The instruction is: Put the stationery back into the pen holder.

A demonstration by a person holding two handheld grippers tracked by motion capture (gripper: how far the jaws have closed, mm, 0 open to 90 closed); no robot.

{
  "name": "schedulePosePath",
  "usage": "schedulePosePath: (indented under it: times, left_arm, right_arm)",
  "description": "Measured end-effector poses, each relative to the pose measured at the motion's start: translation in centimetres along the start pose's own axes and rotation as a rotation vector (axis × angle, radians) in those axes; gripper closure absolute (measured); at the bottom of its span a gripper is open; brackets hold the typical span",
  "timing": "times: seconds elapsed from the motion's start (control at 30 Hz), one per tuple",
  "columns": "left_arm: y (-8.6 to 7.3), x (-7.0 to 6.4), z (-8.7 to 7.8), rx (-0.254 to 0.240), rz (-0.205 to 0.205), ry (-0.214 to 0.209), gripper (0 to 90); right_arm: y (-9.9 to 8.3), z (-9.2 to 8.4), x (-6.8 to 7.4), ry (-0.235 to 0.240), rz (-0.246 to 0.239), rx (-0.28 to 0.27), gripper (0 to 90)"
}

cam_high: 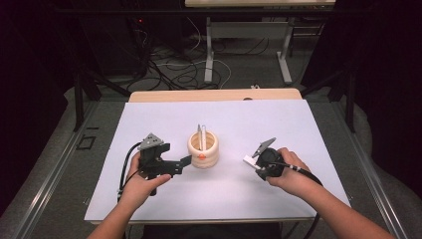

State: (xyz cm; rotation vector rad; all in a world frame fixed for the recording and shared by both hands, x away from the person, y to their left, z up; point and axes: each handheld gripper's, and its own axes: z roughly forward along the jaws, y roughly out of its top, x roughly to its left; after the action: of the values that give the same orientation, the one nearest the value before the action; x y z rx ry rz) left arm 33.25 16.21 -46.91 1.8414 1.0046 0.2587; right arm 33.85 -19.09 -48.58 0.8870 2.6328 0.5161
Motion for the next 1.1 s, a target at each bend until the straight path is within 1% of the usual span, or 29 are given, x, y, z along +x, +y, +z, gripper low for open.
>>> schedulePosePath:
  times: [0.03, 0.13, 0.2, 0.23, 0.27, 0.3, 0.33, 0.37, 0.4, 0.43, 0.5, 0.53, 0.57, 0.6, 0.63, 0.7, 0.8, 0.83, 0.93, 1.0, 1.07, 1.1]
  left_arm:
    - [0.0, 0.0, 0.0, 0.0, 0.0, -0.001, 2.6]
    - [0.1, 0.0, 0.1, 0.007, -0.001, -0.008, 3.2]
    - [0.2, 0.0, 0.2, 0.005, 0.004, -0.011, 3.9]
    - [0.3, -0.1, 0.2, 0.012, 0.001, -0.017, 4.3]
    - [0.4, -0.1, 0.2, 0.015, 0.006, -0.017, 4.5]
    - [0.5, 0.0, 0.3, 0.015, 0.012, -0.017, 4.7]
    - [0.5, -0.2, 0.3, 0.013, 0.001, -0.024, 4.9]
    - [0.6, -0.1, 0.3, 0.017, 0.013, -0.018, 5.2]
    - [0.7, -0.1, 0.2, 0.021, 0.013, -0.022, 5.5]
    - [0.7, -0.2, 0.2, 0.015, 0.012, -0.024, 5.7]
    - [0.8, -0.2, 0.1, 0.015, 0.014, -0.021, 6.1]
    - [0.9, -0.1, 0.1, 0.012, 0.014, -0.02, 6.2]
    - [0.9, -0.2, 0.0, 0.014, 0.004, -0.024, 6.4]
    - [1.0, -0.1, -0.1, 0.018, 0.012, -0.024, 6.7]
    - [1.0, -0.1, -0.1, 0.01, 0.006, -0.023, 6.7]
    - [1.0, 0.0, -0.3, 0.013, 0.012, -0.021, 7.2]
    - [1.0, 0.2, -0.4, 0.009, 0.009, -0.016, 7.7]
    - [1.0, 0.2, -0.5, 0.009, 0.011, -0.018, 7.7]
    - [1.0, 0.3, -0.6, 0.007, 0.016, -0.015, 8.1]
    - [1.1, 0.4, -0.8, 0.016, 0.014, -0.02, 9.2]
    - [1.2, 0.4, -0.9, 0.018, 0.017, -0.019, 10.0]
    - [1.2, 0.4, -1.0, 0.013, 0.018, -0.021, 10.6]
  right_arm:
    - [0.2, -0.1, 0.2, -0.008, -0.017, -0.011, 67.5]
    - [0.7, -0.4, 0.6, -0.062, -0.097, -0.063, 67.5]
    - [1.0, -0.7, 1.0, -0.094, -0.142, -0.088, 67.5]
    - [1.1, -0.8, 1.1, -0.106, -0.164, -0.104, 67.5]
    - [1.2, -0.9, 1.3, -0.12, -0.184, -0.119, 67.4]
    - [1.3, -1.1, 1.4, -0.144, -0.21, -0.128, 67.5]
    - [1.3, -1.2, 1.5, -0.151, -0.224, -0.141, 67.4]
    - [1.4, -1.3, 1.6, -0.156, -0.232, -0.154, 67.5]
    - [1.4, -1.4, 1.7, -0.16, -0.243, -0.167, 67.4]
    - [1.4, -1.6, 1.8, -0.179, -0.264, -0.176, 67.5]
    - [1.5, -1.8, 2.0, -0.202, -0.294, -0.188, 67.4]
    - [1.6, -1.9, 2.1, -0.206, -0.303, -0.196, 67.4]
    - [1.7, -2.0, 2.2, -0.209, -0.301, -0.212, 67.4]
    - [1.8, -2.1, 2.2, -0.206, -0.308, -0.214, 67.5]
    - [1.9, -2.2, 2.2, -0.209, -0.322, -0.224, 67.4]
    - [2.1, -2.4, 2.4, -0.218, -0.327, -0.249, 67.4]
    - [2.3, -2.6, 2.6, -0.226, -0.353, -0.262, 67.4]
    - [2.4, -2.6, 2.7, -0.236, -0.363, -0.275, 67.5]
    - [2.7, -2.7, 3.0, -0.251, -0.394, -0.29, 67.4]
    - [2.8, -2.8, 3.3, -0.258, -0.419, -0.306, 67.4]
    - [3.0, -2.9, 3.6, -0.285, -0.463, -0.311, 67.4]
    - [3.1, -2.7, 3.8, -0.288, -0.472, -0.34, 67.4]
